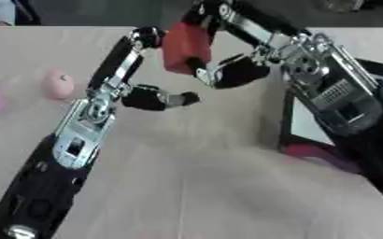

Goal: Pick up the objects with one hand, pass them to the other hand, and then place them into the box on the other side of the table.

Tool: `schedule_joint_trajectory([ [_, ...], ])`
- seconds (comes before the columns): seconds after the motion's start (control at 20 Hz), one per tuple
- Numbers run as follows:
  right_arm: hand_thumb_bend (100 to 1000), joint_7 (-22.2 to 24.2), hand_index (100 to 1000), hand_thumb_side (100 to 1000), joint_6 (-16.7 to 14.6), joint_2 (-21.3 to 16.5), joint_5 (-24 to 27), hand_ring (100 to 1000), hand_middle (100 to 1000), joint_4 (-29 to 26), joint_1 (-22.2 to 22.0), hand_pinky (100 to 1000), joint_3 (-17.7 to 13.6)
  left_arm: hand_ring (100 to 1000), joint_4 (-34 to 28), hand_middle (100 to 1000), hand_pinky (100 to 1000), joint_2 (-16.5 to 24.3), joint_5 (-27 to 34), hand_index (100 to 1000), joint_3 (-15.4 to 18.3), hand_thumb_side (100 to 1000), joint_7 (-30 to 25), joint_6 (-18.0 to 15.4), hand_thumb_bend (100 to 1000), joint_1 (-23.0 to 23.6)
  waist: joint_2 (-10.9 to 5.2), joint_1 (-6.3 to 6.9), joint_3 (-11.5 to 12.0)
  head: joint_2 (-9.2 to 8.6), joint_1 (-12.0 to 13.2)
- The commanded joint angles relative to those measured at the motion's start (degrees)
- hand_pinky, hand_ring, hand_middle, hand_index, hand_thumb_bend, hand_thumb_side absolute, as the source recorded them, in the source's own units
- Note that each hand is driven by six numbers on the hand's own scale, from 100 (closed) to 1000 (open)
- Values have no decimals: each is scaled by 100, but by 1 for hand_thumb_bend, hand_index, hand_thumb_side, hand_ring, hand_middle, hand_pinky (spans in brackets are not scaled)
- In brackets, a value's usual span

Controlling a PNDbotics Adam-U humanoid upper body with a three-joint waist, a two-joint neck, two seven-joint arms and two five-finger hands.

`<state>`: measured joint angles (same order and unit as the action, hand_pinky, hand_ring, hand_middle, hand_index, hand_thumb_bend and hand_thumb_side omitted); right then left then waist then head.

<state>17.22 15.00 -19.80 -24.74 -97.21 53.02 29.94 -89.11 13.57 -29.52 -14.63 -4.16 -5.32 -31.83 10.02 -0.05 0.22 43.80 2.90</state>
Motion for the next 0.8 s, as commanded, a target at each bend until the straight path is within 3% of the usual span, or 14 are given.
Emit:
schedule_joint_trajectory([
  [0.05,100,-40,639,100,14,-190,60,602,316,-165,97,821,-139,706,-53,643,793,145,-38,809,94,316,65,34,769,-22,-231,-12,-30,31,25],
  [0.5,100,-66,646,100,174,-580,268,610,321,-521,-119,824,-366,702,11,638,790,255,-15,805,211,326,236,180,746,110,-271,-23,-145,31,46],
  [0.8,100,-262,665,100,437,-1127,677,626,333,-994,-522,834,-769,701,-30,637,789,436,15,800,307,329,352,236,732,256,-304,-41,-208,31,-52],
])
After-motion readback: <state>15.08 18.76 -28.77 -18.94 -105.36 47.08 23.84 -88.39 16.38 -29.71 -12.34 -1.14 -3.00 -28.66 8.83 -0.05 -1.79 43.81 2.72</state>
